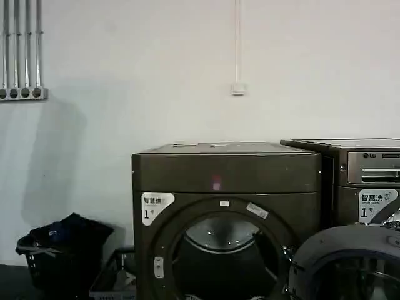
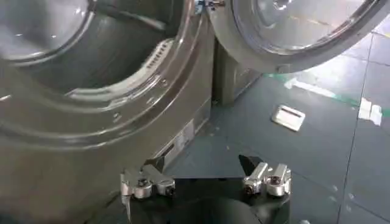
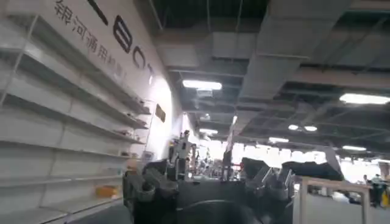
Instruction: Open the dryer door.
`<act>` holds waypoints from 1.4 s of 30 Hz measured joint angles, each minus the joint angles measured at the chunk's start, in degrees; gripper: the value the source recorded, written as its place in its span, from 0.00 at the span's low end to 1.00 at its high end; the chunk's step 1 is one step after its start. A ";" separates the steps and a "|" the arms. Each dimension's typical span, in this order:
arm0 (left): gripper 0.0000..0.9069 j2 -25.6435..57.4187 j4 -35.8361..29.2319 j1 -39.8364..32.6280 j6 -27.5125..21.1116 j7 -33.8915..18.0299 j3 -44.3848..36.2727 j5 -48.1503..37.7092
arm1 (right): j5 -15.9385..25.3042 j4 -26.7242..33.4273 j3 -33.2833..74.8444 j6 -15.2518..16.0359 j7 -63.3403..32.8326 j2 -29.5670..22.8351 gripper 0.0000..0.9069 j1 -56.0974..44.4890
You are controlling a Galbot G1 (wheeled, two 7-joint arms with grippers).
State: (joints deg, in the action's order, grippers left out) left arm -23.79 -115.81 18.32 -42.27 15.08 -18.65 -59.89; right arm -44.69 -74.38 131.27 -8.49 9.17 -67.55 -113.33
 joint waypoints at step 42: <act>1.00 27.55 6.50 35.69 0.08 -1.89 29.99 -16.36 | 3.59 0.50 -6.56 -0.62 0.43 2.29 1.00 5.49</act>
State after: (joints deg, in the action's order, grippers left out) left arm 3.76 -109.32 54.01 -42.18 13.19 11.33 -76.25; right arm -41.10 -73.88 124.71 -9.11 9.60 -65.26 -107.84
